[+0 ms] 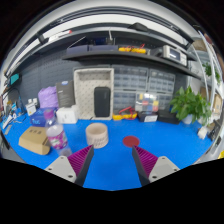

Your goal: Pour water

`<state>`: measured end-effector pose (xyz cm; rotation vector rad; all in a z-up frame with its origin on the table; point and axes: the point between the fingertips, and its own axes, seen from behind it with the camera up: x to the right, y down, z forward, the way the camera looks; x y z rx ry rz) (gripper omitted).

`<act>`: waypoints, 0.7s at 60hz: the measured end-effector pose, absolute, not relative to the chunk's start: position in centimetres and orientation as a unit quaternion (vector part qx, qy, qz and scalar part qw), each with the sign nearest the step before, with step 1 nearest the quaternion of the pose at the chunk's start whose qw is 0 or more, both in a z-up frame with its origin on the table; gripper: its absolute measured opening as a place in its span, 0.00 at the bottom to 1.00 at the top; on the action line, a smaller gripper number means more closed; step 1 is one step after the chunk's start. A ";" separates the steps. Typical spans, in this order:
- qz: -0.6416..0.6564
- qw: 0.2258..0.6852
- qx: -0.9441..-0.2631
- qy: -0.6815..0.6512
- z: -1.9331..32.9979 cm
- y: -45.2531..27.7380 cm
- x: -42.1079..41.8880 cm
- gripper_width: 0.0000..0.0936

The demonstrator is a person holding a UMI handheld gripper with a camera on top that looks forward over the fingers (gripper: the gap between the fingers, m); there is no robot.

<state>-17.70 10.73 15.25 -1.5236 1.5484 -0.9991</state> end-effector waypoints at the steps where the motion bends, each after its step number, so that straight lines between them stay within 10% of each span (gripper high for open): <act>1: -0.383 0.367 -0.596 0.603 14.4 11.7 -18.1 0.84; 16: -0.313 0.381 -0.642 0.587 8.1 23.3 -20.7 0.84; 42: -0.350 0.426 -0.611 0.568 9.0 28.8 -11.5 0.84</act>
